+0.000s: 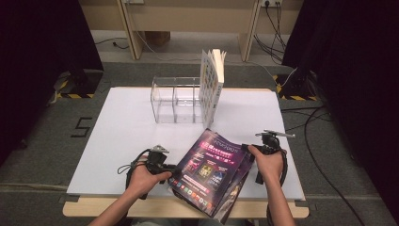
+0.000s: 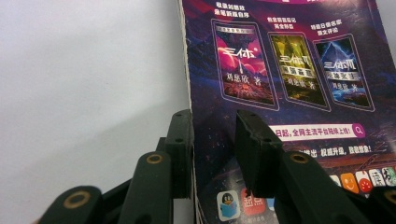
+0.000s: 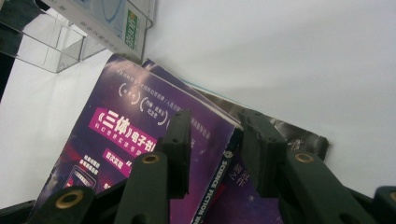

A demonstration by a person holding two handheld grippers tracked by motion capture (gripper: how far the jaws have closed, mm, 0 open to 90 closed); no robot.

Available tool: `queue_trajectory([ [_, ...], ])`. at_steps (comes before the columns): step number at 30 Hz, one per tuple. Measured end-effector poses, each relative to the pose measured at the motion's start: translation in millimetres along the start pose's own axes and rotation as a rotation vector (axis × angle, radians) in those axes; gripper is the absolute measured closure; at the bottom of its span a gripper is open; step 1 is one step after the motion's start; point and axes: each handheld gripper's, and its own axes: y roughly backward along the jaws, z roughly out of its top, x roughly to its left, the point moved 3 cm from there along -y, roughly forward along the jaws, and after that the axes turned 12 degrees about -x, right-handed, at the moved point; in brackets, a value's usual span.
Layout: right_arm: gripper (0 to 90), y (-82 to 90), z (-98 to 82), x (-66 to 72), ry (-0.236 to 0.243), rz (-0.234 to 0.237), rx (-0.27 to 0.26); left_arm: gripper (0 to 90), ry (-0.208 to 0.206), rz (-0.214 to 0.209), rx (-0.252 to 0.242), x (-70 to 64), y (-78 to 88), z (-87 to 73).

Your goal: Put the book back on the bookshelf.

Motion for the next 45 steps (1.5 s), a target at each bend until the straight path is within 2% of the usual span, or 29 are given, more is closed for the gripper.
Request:
queue_trajectory([
  [2,65.1,-0.9,-3.3,-0.3,-0.019,0.007,0.017,66.6,0.002,0.0,-0.002,0.0,0.0,-0.2],
  [3,65.5,-3.8,-9.3,0.1,-0.041,0.045,0.073,66.5,0.002,0.0,-0.002,0.0,0.0,-0.2],
  [5,66.3,-5.9,-12.9,1.0,-0.04,0.05,0.088,66.5,-0.001,0.001,0.001,0.1,0.3,-0.3],
  [7,67.0,-9.8,-17.8,1.1,-0.018,0.034,0.084,66.5,-0.003,0.002,-0.003,-0.2,0.5,-0.8],
  [9,70.3,-10.8,-19.3,-0.2,-0.041,0.041,0.076,66.5,-0.005,0.003,-0.004,-0.2,0.8,-0.9],
  [15,77.9,-7.1,-15.1,0.8,-0.081,0.088,0.067,66.2,-0.035,0.007,-0.017,-1.0,1.7,-1.8],
  [16,78.7,-6.2,-14.2,1.3,-0.102,0.099,0.066,66.0,-0.033,0.004,-0.022,-0.8,1.8,-2.3],
  [20,80.1,-1.9,-12.9,0.4,-0.137,0.141,0.052,64.6,-0.021,-0.009,-0.038,0.8,3.3,-4.5],
  [24,80.8,4.3,-11.4,3.0,-0.14,0.173,0.038,64.2,-0.03,-0.019,-0.079,-0.1,10.9,-6.3],
  [30,81.3,17.5,-7.1,11.7,-0.106,0.204,0.004,63.9,-0.023,-0.003,-0.143,2.3,27.6,-7.0],
  [36,82.3,28.9,-2.3,28.1,-0.046,0.218,-0.053,63.9,-0.013,0.023,-0.177,8.5,39.3,-14.0],
  [40,83.0,35.7,1.0,40.9,-0.013,0.244,-0.077,64.6,-0.008,0.033,-0.195,12.2,45.4,-19.6],
  [45,84.1,43.8,5.6,58.1,0.03,0.27,-0.131,64.0,-0.016,0.082,-0.239,17.6,53.4,-23.8],
])
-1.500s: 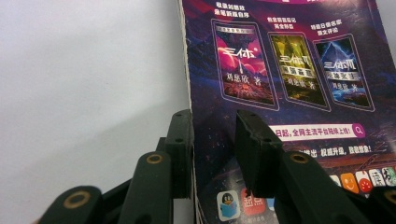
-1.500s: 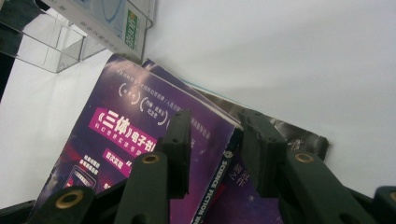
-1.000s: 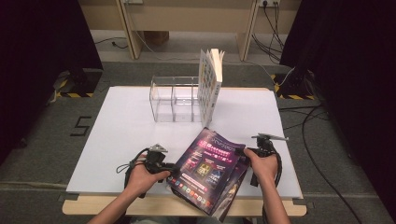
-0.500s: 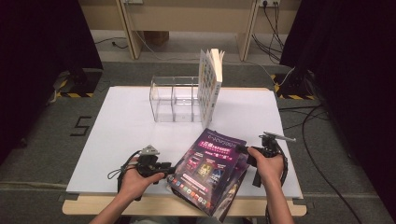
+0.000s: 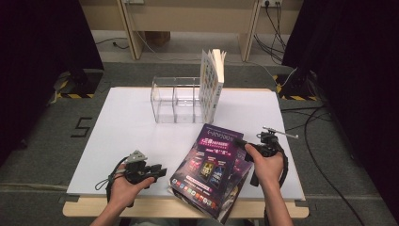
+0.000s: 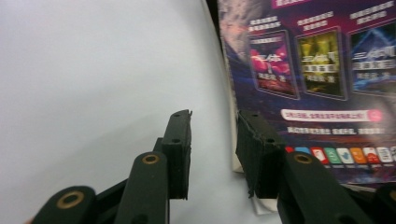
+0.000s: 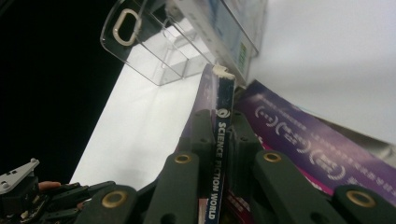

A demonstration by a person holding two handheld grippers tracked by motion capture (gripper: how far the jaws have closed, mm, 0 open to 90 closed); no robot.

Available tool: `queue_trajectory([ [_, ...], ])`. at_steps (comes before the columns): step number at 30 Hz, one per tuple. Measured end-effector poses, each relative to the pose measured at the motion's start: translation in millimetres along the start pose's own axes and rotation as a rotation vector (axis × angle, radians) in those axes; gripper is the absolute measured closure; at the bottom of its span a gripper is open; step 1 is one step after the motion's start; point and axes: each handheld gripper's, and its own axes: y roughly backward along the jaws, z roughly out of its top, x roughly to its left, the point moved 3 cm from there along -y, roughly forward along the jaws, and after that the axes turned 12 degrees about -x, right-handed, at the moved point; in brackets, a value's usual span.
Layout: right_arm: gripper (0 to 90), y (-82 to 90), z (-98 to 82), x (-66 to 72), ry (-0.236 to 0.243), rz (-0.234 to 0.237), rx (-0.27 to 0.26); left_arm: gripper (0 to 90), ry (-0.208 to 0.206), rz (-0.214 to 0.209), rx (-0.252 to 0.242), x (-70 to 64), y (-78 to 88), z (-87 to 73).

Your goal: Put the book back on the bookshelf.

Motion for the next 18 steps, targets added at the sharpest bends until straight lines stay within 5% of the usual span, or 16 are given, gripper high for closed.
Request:
queue_trajectory([
  [18,84.8,-1.7,13.1,57.3,0.17,0.078,-0.076,60.9,0.0,0.099,-0.101,14.7,21.0,-14.3],
])
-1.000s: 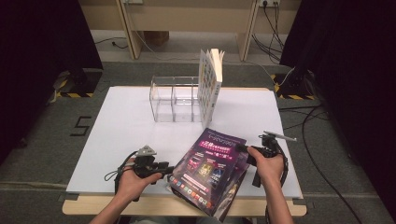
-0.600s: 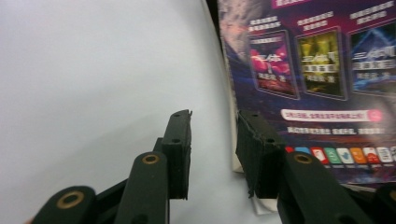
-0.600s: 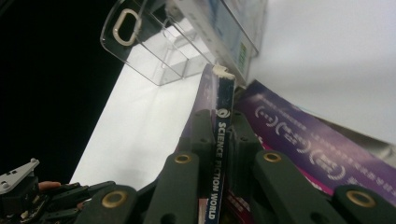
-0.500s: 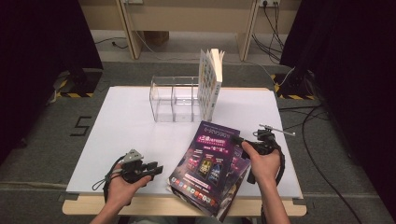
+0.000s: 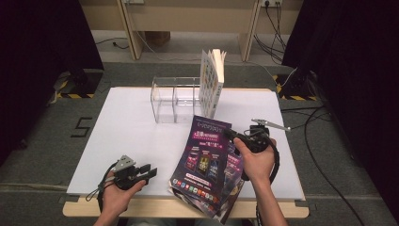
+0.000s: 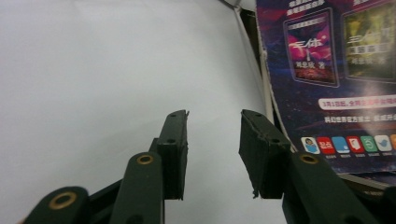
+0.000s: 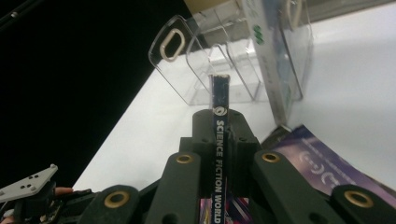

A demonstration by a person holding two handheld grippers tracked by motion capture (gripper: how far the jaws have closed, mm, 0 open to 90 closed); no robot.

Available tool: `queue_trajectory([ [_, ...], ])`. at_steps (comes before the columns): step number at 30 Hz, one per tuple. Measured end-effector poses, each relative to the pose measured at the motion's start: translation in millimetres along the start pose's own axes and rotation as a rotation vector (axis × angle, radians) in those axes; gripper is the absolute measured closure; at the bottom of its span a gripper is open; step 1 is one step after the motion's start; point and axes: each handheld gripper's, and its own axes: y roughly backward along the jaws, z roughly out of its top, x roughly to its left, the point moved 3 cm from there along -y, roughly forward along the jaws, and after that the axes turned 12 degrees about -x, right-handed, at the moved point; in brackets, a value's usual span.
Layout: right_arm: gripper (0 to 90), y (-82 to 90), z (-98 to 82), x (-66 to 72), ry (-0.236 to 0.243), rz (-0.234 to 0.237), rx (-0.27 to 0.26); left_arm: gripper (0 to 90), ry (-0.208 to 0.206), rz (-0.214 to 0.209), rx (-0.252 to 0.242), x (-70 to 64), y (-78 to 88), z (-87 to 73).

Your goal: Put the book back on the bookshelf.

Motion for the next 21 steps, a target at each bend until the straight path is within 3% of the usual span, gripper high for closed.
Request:
queue_trajectory([
  [6,84.8,-4.3,8.7,13.6,0.038,0.026,-0.033,58.5,0.001,0.007,-0.041,4.6,4.3,-0.7],
  [14,84.8,-10.3,19.5,28.6,0.094,0.03,-0.093,58.5,0.009,0.016,-0.051,6.9,2.7,-2.1],
  [21,84.8,-14.2,38.8,42.5,0.179,0.015,-0.155,58.9,0.006,0.036,-0.073,9.1,3.9,-1.4],
])
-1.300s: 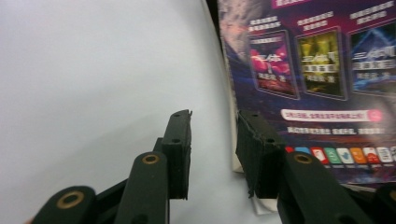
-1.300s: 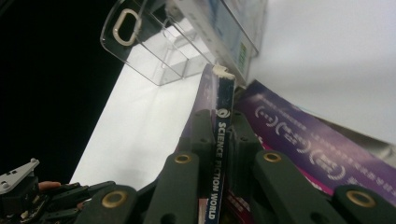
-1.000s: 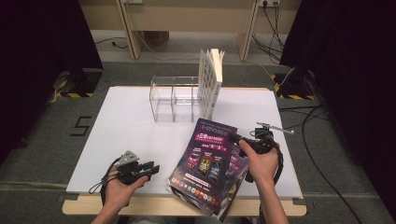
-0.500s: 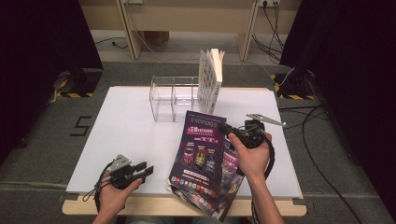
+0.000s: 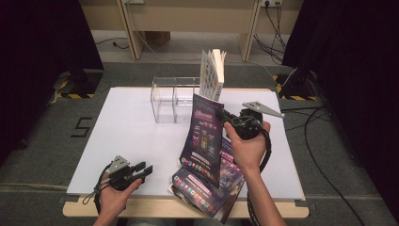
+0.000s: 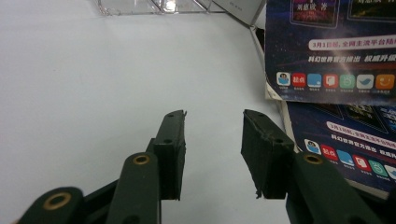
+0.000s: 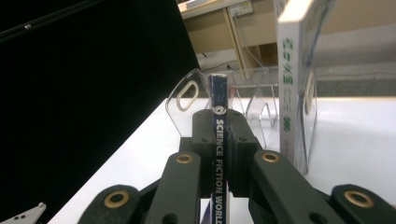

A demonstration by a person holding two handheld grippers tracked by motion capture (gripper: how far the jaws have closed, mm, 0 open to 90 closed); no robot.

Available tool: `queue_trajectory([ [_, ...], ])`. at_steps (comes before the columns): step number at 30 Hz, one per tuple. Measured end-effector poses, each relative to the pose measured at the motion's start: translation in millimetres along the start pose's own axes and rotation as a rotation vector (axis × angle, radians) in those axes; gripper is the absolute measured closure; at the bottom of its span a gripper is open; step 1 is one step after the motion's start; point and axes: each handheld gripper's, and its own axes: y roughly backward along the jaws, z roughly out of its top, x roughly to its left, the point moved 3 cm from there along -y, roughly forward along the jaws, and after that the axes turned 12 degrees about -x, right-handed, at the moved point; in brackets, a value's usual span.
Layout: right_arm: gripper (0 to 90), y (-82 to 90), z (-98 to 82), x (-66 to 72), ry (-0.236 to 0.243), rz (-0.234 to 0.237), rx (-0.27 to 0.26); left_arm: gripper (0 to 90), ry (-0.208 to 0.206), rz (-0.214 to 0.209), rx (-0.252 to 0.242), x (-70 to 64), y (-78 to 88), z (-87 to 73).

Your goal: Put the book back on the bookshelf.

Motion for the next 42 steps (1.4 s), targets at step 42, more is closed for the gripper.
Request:
queue_trajectory([
  [42,84.9,-45.7,28.9,24.9,0.131,-0.048,-0.17,59.9,-0.012,0.04,-0.037,3.4,-0.8,-0.5],
])
